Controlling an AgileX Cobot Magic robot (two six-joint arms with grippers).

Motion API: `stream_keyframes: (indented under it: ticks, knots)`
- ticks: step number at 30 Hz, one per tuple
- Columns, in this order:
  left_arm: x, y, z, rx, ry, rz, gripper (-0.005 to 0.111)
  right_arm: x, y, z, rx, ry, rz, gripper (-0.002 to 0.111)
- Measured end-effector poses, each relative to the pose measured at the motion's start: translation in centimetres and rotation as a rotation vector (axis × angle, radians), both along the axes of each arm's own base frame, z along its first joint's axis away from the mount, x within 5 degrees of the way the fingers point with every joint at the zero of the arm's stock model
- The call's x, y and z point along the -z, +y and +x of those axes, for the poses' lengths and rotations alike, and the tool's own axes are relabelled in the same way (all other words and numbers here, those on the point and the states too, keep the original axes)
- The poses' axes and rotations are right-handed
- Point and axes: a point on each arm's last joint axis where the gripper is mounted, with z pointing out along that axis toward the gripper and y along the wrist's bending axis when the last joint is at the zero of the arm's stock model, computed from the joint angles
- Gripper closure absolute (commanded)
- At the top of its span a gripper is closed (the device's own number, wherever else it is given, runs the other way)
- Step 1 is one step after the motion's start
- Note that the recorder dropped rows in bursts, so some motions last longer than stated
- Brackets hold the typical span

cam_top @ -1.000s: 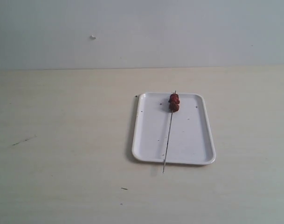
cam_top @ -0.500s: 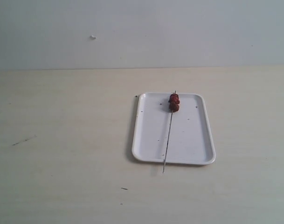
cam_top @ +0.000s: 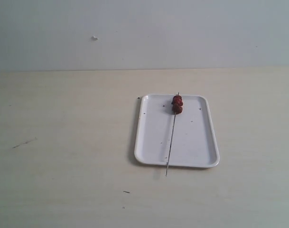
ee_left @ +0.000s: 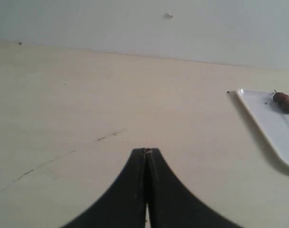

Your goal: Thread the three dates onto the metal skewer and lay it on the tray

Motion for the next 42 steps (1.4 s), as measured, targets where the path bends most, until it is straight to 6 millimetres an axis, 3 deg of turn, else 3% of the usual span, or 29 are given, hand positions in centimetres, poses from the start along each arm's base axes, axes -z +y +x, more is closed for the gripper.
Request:
stream_keyframes:
  ticks: [13, 18, 22, 23, 27, 35, 42]
  knots:
    - [0.0, 0.0, 0.0, -0.002, 0.004, 0.002, 0.107, 0.0, 0.0, 0.0, 0.003, -0.003, -0.007, 0.108]
    - [0.1, 0.0, 0.0, -0.002, 0.006, 0.002, 0.107, 0.0, -0.3, 0.1, 0.047, -0.022, -0.090, 0.108]
    - [0.1, 0.0, 0.0, -0.002, 0.006, 0.003, 0.107, 1.8, -1.1, 0.4, 0.131, 0.064, -0.180, 0.108]
    - [0.1, 0.0, 0.0, -0.002, 0.006, 0.003, 0.107, 3.2, -1.7, 0.4, 0.198, 0.120, -0.168, 0.108]
    - [0.1, 0.0, 0.0, -0.002, 0.006, 0.003, 0.107, 5.6, -2.8, 0.5, 0.302, 0.195, -0.105, 0.108]
    - [0.1, 0.0, 0.0, -0.002, 0.006, 0.003, 0.107, 11.3, -3.5, 1.9, 0.346, 0.320, -0.088, 0.108]
    - [0.1, 0.0, 0.0, -0.002, 0.006, 0.003, 0.107, 11.9, -3.5, 2.0, 0.349, 0.327, -0.089, 0.108]
